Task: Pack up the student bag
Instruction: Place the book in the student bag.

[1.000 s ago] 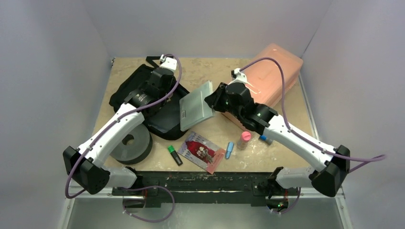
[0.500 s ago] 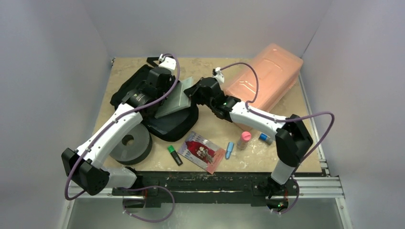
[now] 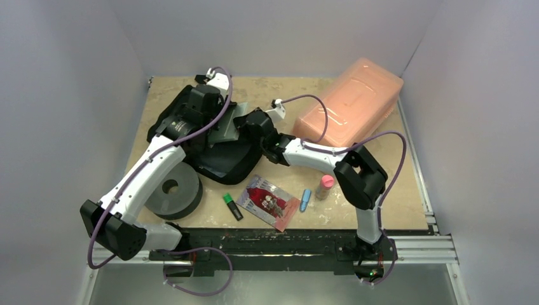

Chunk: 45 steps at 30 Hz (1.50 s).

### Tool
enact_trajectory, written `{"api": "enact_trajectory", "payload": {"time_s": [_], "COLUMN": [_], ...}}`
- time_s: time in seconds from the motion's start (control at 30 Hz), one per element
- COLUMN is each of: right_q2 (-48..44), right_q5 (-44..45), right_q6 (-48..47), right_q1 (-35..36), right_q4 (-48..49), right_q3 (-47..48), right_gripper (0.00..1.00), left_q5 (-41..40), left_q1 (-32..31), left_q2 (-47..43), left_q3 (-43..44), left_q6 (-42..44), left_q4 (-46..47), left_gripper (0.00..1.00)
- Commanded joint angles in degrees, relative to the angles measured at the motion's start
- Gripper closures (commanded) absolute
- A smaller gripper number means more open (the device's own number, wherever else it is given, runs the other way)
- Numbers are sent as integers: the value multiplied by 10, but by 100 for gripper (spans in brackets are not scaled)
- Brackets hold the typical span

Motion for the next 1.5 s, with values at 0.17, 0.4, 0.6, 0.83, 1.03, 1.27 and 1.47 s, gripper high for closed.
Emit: {"api": "enact_trajectory", "payload": {"time_s": [0.17,0.4,0.6,0.83,1.03,1.27,1.47], "right_q2": [11,1,25,87,133,207,194], "right_q5": [-1,-173,-254,-253,-124,-56,77], "right_q6": [-36,-111,-122,-122,-170,-178,-120], "right_q1": [14,16,17,17,29,41,47], "right_q4": [156,280,298,329,360,335,317], "right_q3": [34,-88,-90,-27,27,126,122], "right_gripper": [83,52,48,48,100,100,100], "left_q5": [23,37,53,64,77,86,96], "left_q1": [18,27,29,29,29,30,36], "left_q2": [-28,-28,-27,-24,-24,-18,-15], "left_q3": [30,37,40,39,39,41,46], "left_q6": [3,-19,-29,-28,-28,-31,-46], "left_q4": [24,16,13,13,12,9,3], "left_gripper": [100,100,100,100,100,100,100]}}
